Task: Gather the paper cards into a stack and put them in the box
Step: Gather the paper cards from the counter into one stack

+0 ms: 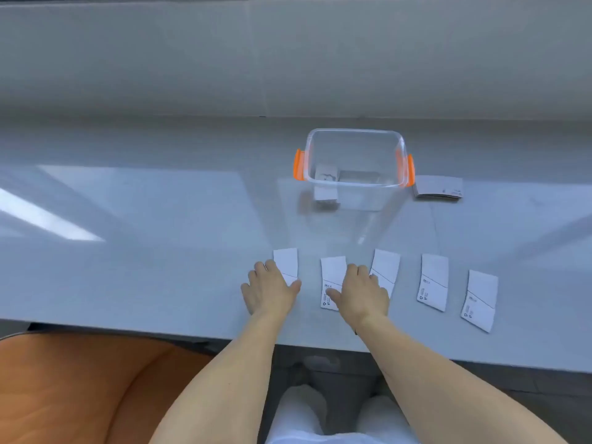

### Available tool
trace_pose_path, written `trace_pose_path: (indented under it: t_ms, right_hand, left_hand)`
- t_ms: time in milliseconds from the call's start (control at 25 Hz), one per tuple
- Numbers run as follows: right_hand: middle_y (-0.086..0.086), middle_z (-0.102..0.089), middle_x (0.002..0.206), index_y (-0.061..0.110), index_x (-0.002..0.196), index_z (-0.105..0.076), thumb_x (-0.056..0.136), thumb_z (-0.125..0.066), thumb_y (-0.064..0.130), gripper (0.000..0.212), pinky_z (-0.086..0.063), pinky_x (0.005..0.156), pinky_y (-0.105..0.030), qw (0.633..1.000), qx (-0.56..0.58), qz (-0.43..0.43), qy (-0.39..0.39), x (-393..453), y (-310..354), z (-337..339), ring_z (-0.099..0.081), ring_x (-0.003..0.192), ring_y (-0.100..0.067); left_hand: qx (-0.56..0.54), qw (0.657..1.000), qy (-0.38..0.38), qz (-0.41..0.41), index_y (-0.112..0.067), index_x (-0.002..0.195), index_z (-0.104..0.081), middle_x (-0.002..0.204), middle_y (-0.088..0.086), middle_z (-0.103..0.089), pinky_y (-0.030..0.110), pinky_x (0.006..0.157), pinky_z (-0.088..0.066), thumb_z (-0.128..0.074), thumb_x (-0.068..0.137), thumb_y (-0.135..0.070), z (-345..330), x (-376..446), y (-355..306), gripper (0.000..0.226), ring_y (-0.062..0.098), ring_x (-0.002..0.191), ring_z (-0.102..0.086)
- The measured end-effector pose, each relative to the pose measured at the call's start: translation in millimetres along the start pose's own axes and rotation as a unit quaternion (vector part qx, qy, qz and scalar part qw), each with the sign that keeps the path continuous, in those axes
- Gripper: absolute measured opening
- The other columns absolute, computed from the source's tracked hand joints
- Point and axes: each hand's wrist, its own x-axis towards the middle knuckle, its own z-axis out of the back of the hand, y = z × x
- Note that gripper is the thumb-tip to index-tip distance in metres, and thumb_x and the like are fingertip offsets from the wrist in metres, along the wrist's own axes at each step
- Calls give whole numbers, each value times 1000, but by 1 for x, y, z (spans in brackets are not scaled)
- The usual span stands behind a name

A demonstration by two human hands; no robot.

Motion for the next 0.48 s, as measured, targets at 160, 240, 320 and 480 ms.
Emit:
trace_pose_path:
  t_ms: [160, 240, 320, 480]
  right_hand:
    - [-7, -46, 122, 8, 123, -38, 87, -60, 50, 60, -41, 69, -37, 996, 39, -84, 18, 13, 18, -2, -51, 108, -28]
    - [-9, -44, 124, 6, 123, -38, 84, -65, 48, 63, -41, 69, -37, 992, 53, -111, 35, 17, 23, -7, -52, 107, -30]
    - [-10, -43, 124, 5, 122, -37, 81, -70, 43, 65, -41, 69, -38, 988, 73, -133, 42, 21, 27, -12, -53, 106, -32]
    - [-11, -41, 124, 6, 120, -36, 77, -77, 28, 63, -42, 68, -38, 979, 107, -166, 49, 28, 34, -16, -52, 106, -35]
  left_hand:
    - [-55, 995, 31, 80, -9, 122, -43, 120, 7, -50, 37, 72, -36, -58, 79, -61, 2, 18, -7, 69, 26, 108, -53]
    - [-69, 992, 43, 99, -8, 123, -43, 119, 7, -49, 36, 71, -36, -61, 77, -60, -1, 21, -11, 72, 26, 107, -53]
    - [-76, 991, 39, 102, -7, 122, -43, 118, 8, -49, 35, 70, -37, -65, 75, -57, -4, 24, -12, 72, 26, 105, -54]
    - [-85, 990, 52, 95, -7, 119, -43, 117, 10, -52, 37, 74, -42, -69, 76, -51, -5, 26, -18, 67, 28, 102, -57]
